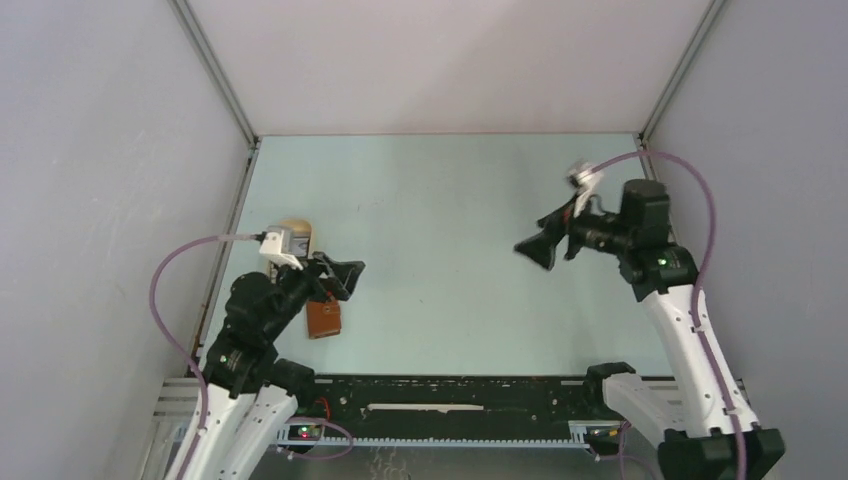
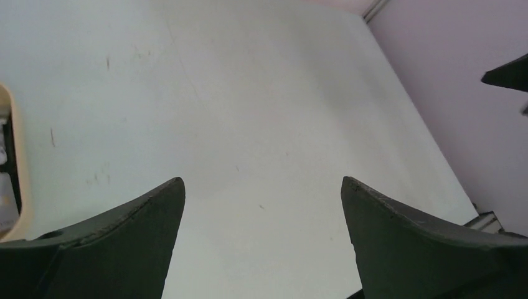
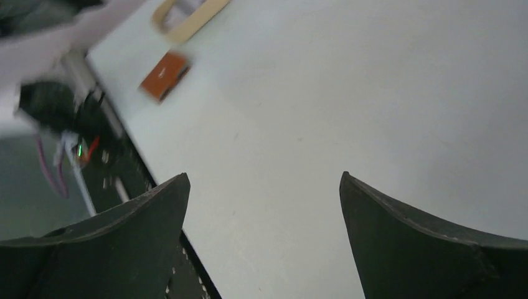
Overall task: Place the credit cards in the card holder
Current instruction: Open the card holder at the center of the board.
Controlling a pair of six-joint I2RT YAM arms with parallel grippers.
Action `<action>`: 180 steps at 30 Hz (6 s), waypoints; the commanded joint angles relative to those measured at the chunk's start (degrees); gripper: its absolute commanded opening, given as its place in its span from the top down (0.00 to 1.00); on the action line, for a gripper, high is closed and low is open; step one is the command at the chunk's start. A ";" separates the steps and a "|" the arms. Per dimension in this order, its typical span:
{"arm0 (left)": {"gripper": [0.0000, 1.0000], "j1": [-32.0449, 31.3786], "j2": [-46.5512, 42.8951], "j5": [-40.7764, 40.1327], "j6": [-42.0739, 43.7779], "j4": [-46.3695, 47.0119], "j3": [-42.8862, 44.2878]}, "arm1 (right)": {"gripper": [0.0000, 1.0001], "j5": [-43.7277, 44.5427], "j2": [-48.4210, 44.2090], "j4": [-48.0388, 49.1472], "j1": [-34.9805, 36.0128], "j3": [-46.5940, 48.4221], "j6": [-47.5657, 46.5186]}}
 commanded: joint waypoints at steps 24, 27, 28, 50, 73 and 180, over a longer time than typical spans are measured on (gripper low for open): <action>0.21 -14.67 23.55 -43.81 -20.78 -1.74 -12.29 | 0.00 6.99 10.14 -10.13 23.64 -1.91 -26.99; 0.10 -14.22 26.71 -47.29 -23.32 -5.01 -11.21 | 0.00 7.11 10.72 -10.05 23.94 -1.90 -26.91; 0.07 -14.20 28.09 -48.42 -23.93 -5.56 -10.91 | 0.00 7.12 10.89 -10.01 24.03 -1.92 -26.90; 0.08 -8.05 44.11 -39.47 -28.33 -2.85 -9.25 | 0.00 5.81 10.54 -10.18 23.97 -1.90 -26.55; 0.25 -30.93 70.43 -23.66 -28.61 14.59 16.30 | 0.00 -0.98 16.20 -10.14 23.45 -1.77 -23.59; 0.46 -35.18 59.80 -13.45 -16.33 76.55 -21.05 | 1.00 13.39 38.84 -11.07 35.01 7.44 -40.61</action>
